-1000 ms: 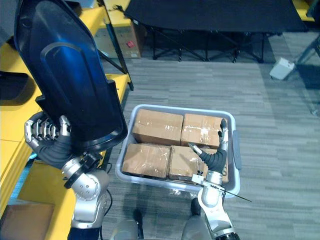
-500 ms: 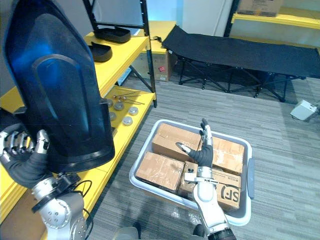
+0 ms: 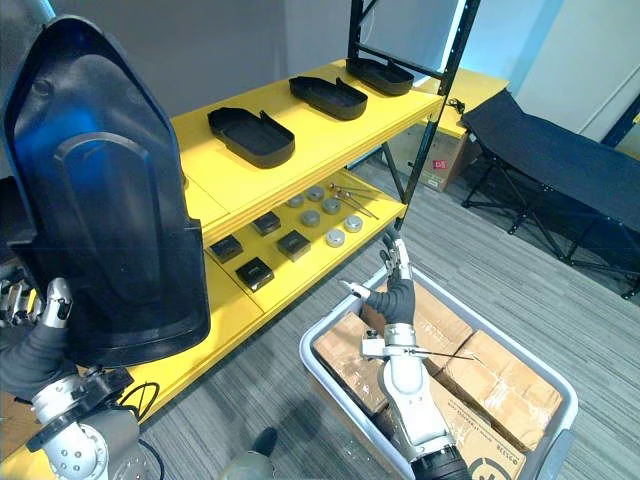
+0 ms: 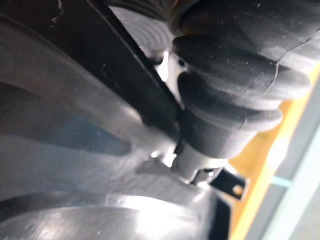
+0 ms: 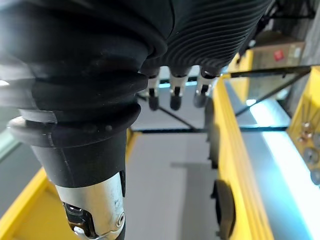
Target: Walk over and take plastic housings, then place them on the shelf
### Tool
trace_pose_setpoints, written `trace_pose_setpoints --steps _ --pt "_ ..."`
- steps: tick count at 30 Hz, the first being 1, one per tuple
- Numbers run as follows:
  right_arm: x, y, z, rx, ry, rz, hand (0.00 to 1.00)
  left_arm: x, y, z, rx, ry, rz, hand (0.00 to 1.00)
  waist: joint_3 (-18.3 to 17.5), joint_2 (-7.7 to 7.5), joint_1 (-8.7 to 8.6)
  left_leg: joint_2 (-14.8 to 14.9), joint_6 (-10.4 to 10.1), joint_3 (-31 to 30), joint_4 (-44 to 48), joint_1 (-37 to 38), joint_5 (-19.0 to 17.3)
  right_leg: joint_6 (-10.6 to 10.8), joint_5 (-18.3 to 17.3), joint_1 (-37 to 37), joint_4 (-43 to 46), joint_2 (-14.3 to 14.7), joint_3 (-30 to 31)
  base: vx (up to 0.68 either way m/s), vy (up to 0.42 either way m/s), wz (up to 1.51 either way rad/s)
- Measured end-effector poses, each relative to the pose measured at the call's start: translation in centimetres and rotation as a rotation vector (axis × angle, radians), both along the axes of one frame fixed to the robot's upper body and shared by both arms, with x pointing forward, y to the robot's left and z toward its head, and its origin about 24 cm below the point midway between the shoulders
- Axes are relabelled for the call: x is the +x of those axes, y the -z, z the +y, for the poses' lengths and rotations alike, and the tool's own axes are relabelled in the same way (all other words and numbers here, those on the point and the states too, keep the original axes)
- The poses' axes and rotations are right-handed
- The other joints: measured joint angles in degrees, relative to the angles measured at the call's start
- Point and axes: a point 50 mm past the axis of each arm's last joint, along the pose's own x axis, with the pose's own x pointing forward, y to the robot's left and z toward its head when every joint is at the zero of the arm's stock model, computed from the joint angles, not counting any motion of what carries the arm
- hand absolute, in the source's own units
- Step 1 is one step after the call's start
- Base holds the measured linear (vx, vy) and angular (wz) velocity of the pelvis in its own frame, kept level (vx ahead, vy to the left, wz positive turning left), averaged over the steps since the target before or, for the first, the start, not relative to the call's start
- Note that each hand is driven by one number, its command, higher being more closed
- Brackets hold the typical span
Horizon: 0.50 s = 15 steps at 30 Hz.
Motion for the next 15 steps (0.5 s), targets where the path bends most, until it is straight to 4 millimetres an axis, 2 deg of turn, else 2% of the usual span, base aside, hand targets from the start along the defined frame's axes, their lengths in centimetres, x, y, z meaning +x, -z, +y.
trace_pose_setpoints --steps 1,2,3,4,6,7,8,9,10,11,12,14,15 --pt "-0.2 0.3 -0.5 -0.001 0.023 0.011 0.0 0.1 0.0 0.0 -0.004 0.013 -0.001 1.0 0.04 0.11 -0.74 0.5 3.52 2.74 0.2 -1.0 0.06 -0.14 -0.29 0.69 -0.06 -0.05 -1.98 -0.05 -0.105 1.44" --pt "-0.8 0.6 -1.9 -0.045 0.088 0.031 0.0 0.4 0.2 -0.1 -0.006 0.047 -0.002 1.0 0.0 0.05 -2.52 2.16 8.88 10.03 0.87 -2.96 -0.38 -0.15 0.05 2.25 -0.31 0.0 -6.5 -0.03 -0.09 1.56" --pt "-1.2 0.8 -3.2 -0.086 0.134 0.044 0.0 0.8 0.6 -0.2 -0.019 0.08 0.002 1.0 0.01 0.02 -3.13 3.38 10.17 14.6 1.81 -4.28 -1.28 -0.03 0.53 3.02 -0.12 -0.09 -8.23 -0.02 0.003 1.63" --pt "-1.7 0.9 -4.6 -0.119 0.178 0.058 0.0 1.1 1.2 -0.3 -0.048 0.12 0.015 1.0 0.47 -0.09 -2.88 4.16 9.71 19.21 6.83 -7.48 -2.41 -0.13 0.38 3.06 0.24 -1.55 -9.71 -0.01 0.081 0.86" --pt "-1.8 0.7 -6.0 -0.145 0.207 0.058 0.0 0.9 1.8 -0.4 -0.065 0.13 0.037 1.0 1.14 1.6 -2.21 4.27 9.57 21.44 21.83 -11.29 -3.33 0.13 0.14 2.45 1.96 -3.12 -8.87 -0.03 0.125 0.02" --pt "-2.0 0.1 -6.6 -0.136 0.213 0.039 0.0 0.7 1.9 -0.4 -0.053 0.137 0.047 1.0 0.65 4.12 -3.05 4.07 6.19 22.57 27.25 -11.63 -6.44 1.0 -0.79 1.23 4.57 -3.4 -5.2 -0.05 0.157 -0.3" --pt "-2.1 0.0 -6.6 -0.132 0.214 0.035 0.0 0.7 1.9 -0.4 -0.051 0.139 0.046 1.0 0.51 4.29 -3.21 3.91 5.43 22.61 26.68 -11.42 -6.94 0.73 -1.04 0.76 5.02 -3.68 -4.67 -0.08 0.227 -0.28" --pt "-2.0 -0.3 -6.4 -0.108 0.215 0.017 0.0 0.8 1.6 -0.6 -0.041 0.147 0.028 1.0 0.62 4.04 -3.96 3.2 1.44 23.05 22.91 -10.26 -7.7 0.98 -1.83 -1.15 5.63 -4.66 -2.21 -0.09 0.19 -0.07" --pt "-2.0 -0.3 -6.2 -0.088 0.214 0.014 0.0 1.0 1.4 -0.6 -0.036 0.15 0.017 1.0 0.85 3.72 -4.2 2.41 0.79 23.74 21.49 -9.75 -7.25 1.33 -2.25 -1.58 5.64 -5.48 -1.34 -0.12 0.173 -0.18" --pt "-2.1 0.0 -5.7 -0.06 0.214 0.023 0.0 1.2 1.3 -0.7 -0.038 0.149 0.005 1.0 1.9 2.25 -4.36 1.54 0.63 25.2 18.34 -8.53 -5.77 1.36 -2.22 -2.51 5.26 -6.31 0.26 -0.11 0.086 -0.14" --pt "-2.2 0.2 -5.3 -0.04 0.209 0.031 0.0 1.2 1.2 -0.7 -0.039 0.146 0.005 1.0 2.34 1.48 -4.54 1.2 0.33 25.64 16.81 -7.93 -5.08 1.62 -1.92 -2.62 4.27 -6.22 1.23 -0.09 0.058 -0.17" --pt "-2.5 0.6 -4.9 -0.013 0.201 0.046 0.0 1.2 1.3 -0.7 -0.049 0.13 0.011 1.0 2.57 0.44 -4.71 0.82 0.1 25.77 14.82 -7.43 -3.38 1.83 -0.2 -2.42 2.53 -6.09 1.32 -0.03 0.013 -0.02" --pt "-2.6 0.7 -4.7 0.009 0.188 0.038 0.0 1.2 1.2 -0.7 -0.057 0.121 0.012 1.0 2.57 0.41 -4.65 0.7 0.3 25.73 13.7 -7.2 -2.37 2.3 0.98 -2.26 1.89 -5.91 1.1 0.0 0.019 0.06"
